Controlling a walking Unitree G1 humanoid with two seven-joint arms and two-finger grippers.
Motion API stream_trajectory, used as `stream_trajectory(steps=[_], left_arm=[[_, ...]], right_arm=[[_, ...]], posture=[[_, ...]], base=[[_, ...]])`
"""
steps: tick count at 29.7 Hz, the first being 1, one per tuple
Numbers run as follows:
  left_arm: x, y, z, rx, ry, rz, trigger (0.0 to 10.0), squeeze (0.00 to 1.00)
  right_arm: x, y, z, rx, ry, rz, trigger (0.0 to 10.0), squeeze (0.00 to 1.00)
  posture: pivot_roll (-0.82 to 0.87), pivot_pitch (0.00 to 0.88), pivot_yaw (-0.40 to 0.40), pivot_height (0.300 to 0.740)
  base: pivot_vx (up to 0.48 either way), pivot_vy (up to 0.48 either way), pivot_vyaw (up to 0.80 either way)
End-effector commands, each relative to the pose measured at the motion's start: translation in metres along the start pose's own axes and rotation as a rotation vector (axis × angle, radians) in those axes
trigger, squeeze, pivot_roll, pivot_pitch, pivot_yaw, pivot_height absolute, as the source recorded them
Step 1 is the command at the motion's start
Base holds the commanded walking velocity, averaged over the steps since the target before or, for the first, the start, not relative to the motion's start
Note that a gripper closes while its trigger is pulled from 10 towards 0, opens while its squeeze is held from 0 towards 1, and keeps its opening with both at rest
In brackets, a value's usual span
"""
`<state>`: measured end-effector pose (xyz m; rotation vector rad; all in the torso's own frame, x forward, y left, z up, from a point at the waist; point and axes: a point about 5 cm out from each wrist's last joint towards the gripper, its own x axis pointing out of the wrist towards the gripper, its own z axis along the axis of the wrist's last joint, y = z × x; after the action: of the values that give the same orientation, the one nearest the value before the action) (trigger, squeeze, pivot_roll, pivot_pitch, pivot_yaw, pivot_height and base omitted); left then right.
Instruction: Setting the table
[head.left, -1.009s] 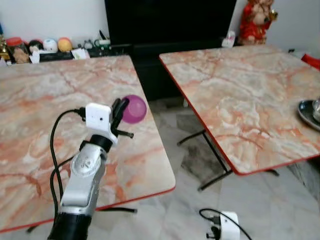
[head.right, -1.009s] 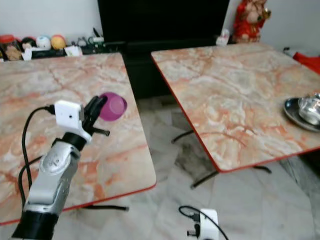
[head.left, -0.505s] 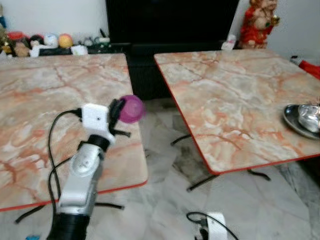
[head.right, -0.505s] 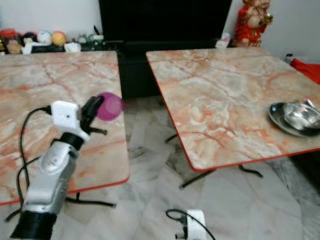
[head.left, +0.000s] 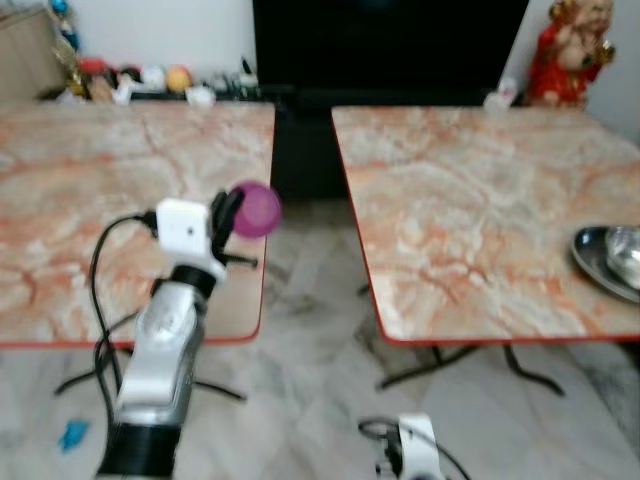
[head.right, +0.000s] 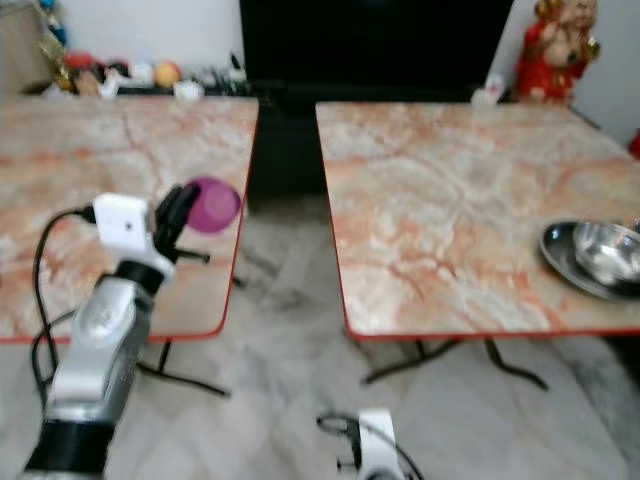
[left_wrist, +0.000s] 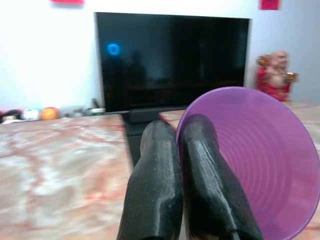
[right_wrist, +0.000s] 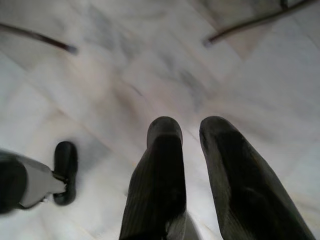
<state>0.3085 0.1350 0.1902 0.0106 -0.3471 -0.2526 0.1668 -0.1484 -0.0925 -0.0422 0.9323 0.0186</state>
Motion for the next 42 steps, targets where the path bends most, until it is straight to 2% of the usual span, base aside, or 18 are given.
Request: stream_trajectory(steps=[1, 22, 28, 34, 42], left_arm=[[0.001, 0.005, 0.004, 0.017, -0.015, 0.009, 10.0, 0.0], [0.002, 0.01, 0.004, 0.028, -0.011, 0.016, 10.0, 0.0], [0.002, 0.015, 0.004, 0.041, -0.006, 0.028, 10.0, 0.0], [0.001, 0.017, 0.004, 0.05, -0.001, 0.035, 10.0, 0.0], [0.001, 0.02, 0.002, 0.06, 0.009, 0.042, 10.0, 0.0]], right_arm=[[0.001, 0.0, 0.005, 0.012, -0.009, -0.006, 10.0, 0.0], [0.002, 0.001, 0.007, 0.026, -0.023, -0.006, 10.0, 0.0], [0.002, 0.002, 0.008, 0.005, -0.032, 0.002, 10.0, 0.0], [0.002, 0.003, 0.009, 0.003, -0.038, 0.012, 10.0, 0.0], [0.001, 0.002, 0.008, 0.019, -0.033, 0.007, 10.0, 0.0]], posture=[[0.15, 0.0, -0.058, 0.74], [0.15, 0.0, -0.058, 0.74], [0.15, 0.0, -0.06, 0.74], [0.15, 0.0, -0.06, 0.74], [0.15, 0.0, -0.061, 0.74]], base=[[0.0, -0.319, 0.0], [0.0, -0.313, 0.0], [0.0, -0.296, 0.0], [0.0, -0.297, 0.66], [0.0, -0.295, 0.0]])
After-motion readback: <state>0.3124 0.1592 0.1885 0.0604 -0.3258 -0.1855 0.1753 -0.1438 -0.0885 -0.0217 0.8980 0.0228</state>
